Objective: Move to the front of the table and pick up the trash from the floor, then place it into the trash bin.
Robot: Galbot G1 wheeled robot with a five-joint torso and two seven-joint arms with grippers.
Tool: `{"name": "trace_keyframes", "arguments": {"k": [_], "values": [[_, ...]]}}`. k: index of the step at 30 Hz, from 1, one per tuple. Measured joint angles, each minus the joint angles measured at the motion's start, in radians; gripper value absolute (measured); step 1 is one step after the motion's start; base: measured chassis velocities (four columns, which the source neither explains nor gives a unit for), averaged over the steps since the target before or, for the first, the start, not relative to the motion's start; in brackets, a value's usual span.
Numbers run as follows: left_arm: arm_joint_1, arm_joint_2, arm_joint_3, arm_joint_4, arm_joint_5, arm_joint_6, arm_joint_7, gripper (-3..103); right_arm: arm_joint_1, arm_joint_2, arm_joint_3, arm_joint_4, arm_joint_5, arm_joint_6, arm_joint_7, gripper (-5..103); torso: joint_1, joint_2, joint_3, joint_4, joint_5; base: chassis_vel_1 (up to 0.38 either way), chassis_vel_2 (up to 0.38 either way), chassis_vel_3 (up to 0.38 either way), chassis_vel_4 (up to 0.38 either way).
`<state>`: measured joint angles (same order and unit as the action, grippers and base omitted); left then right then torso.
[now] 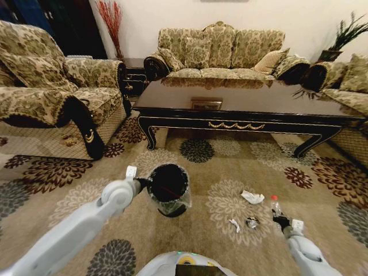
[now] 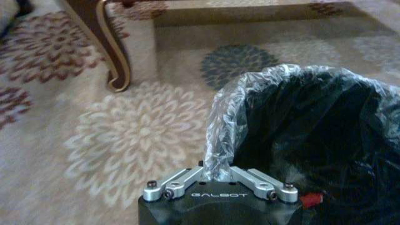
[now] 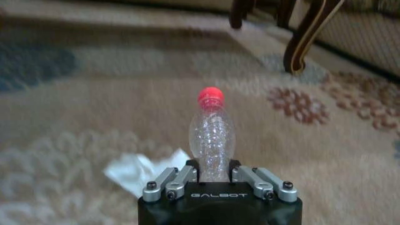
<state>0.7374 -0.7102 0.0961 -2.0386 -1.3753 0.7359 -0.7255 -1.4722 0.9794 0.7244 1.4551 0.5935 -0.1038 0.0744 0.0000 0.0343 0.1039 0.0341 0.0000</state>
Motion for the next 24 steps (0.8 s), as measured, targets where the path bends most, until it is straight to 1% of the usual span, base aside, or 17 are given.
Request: {"name": "trace_keyframes", "arguments": {"k": [1, 2, 3, 6, 7, 8, 9, 10, 12, 13, 14, 16, 17, 19, 20, 22, 24], "values": [[-0.062, -0.022, 0.061, 0.029, -0.011, 0.000, 0.000, 2, -0.033, 0.002, 0.024, 0.064, 0.010, 0.001, 0.000, 24, 0.000, 0.000, 0.000, -0.0004, 0.0000, 0.000, 0.000, 0.000, 0.000], [-0.095, -0.036, 0.100, 0.046, -0.015, 0.000, 0.000, 2, -0.057, 0.005, 0.041, 0.112, 0.016, 0.003, 0.000, 24, 0.000, 0.000, 0.000, -0.0006, 0.0000, 0.000, 0.000, 0.000, 0.000], [-0.095, -0.036, 0.100, 0.046, -0.015, 0.000, 0.000, 2, -0.057, 0.005, 0.041, 0.112, 0.016, 0.003, 0.000, 24, 0.000, 0.000, 0.000, -0.0006, 0.0000, 0.000, 0.000, 0.000, 0.000], [-0.208, -0.108, 0.227, 0.111, -0.036, 0.000, -0.001, 2, -0.134, 0.020, 0.091, 0.293, 0.030, 0.010, -0.001, 24, 0.000, 0.000, 0.000, 0.0000, -0.0002, 0.000, 0.000, 0.000, 0.000], [-0.208, -0.108, 0.227, 0.111, -0.036, 0.000, -0.001, 2, -0.134, 0.020, 0.091, 0.293, 0.030, 0.010, -0.001, 24, 0.000, 0.000, 0.000, 0.0000, -0.0002, 0.000, 0.000, 0.000, 0.000], [-0.243, -0.133, 0.261, 0.132, -0.041, 0.000, -0.002, 2, -0.154, 0.024, 0.103, 0.342, 0.033, 0.012, -0.002, 24, 0.000, 0.000, 0.000, 0.0000, -0.0004, 0.000, 0.000, 0.000, 0.000], [-0.296, -0.180, 0.310, 0.166, -0.046, 0.000, -0.004, 2, -0.181, 0.032, 0.116, 0.413, 0.040, 0.015, -0.001, 24, 0.000, 0.000, 0.000, -0.0001, 0.0003, 0.000, 0.000, 0.000, 0.000], [-0.296, -0.180, 0.310, 0.166, -0.046, 0.000, -0.004, 2, -0.181, 0.032, 0.116, 0.413, 0.040, 0.015, -0.001, 24, 0.000, 0.000, 0.000, -0.0001, 0.0003, 0.000, 0.000, 0.000, 0.000], [-0.348, -0.232, 0.356, 0.199, -0.052, 0.000, -0.013, 2, -0.207, 0.036, 0.121, 0.510, 0.070, 0.012, 0.020, 24, 0.000, 0.000, 0.000, -0.0009, 0.0003, 0.000, 0.000, 0.000, 0.000], [-0.366, -0.257, 0.373, 0.209, -0.058, 0.000, -0.020, 2, -0.215, 0.033, 0.114, 0.561, 0.096, 0.004, 0.036, 24, 0.000, 0.000, 0.000, -0.0008, 0.0004, 0.000, 0.000, 0.000, 0.000], [-0.366, -0.257, 0.373, 0.209, -0.058, 0.000, -0.020, 2, -0.215, 0.033, 0.114, 0.561, 0.096, 0.004, 0.036, 24, 0.000, 0.000, 0.000, -0.0008, 0.0004, 0.000, 0.000, 0.000, 0.000], [-0.392, -0.304, 0.407, 0.222, -0.073, 0.000, -0.029, 2, -0.222, 0.015, 0.080, 0.679, 0.143, -0.017, 0.071, 24, 0.000, 0.000, 0.000, -0.0003, -0.0006, 0.000, 0.000, 0.000, 0.000], [-0.392, -0.304, 0.407, 0.222, -0.073, 0.000, -0.029, 2, -0.222, 0.015, 0.080, 0.679, 0.143, -0.017, 0.071, 24, 0.000, 0.000, 0.000, -0.0003, -0.0006, 0.000, 0.000, 0.000, 0.000], [-0.405, -0.333, 0.430, 0.240, -0.075, 0.000, -0.044, 2, -0.217, 0.003, 0.051, 0.739, 0.148, -0.024, 0.086, 24, 0.000, 0.000, 0.000, 0.0000, 0.0002, 0.000, 0.000, 0.000, 0.000], [-0.408, -0.356, 0.444, 0.254, -0.080, 0.000, -0.063, 2, -0.212, -0.003, 0.026, 0.784, 0.152, -0.034, 0.096, 24, 0.000, 0.000, 0.000, 0.0003, 0.0005, 0.000, 0.000, 0.000, 0.000], [-0.408, -0.367, 0.449, 0.259, -0.084, 0.000, -0.074, 2, -0.211, -0.004, 0.017, 0.799, 0.157, -0.039, 0.099, 24, 0.000, 0.000, 0.000, 0.0003, 0.0003, 0.000, 0.000, 0.000, 0.000], [-0.410, -0.396, 0.471, 0.271, -0.098, 0.000, -0.096, 2, -0.216, -0.003, -0.015, 0.846, 0.170, -0.051, 0.107, 24, 0.000, 0.000, 0.000, 0.0001, 0.0000, 0.000, 0.000, 0.000, 0.000]]}}
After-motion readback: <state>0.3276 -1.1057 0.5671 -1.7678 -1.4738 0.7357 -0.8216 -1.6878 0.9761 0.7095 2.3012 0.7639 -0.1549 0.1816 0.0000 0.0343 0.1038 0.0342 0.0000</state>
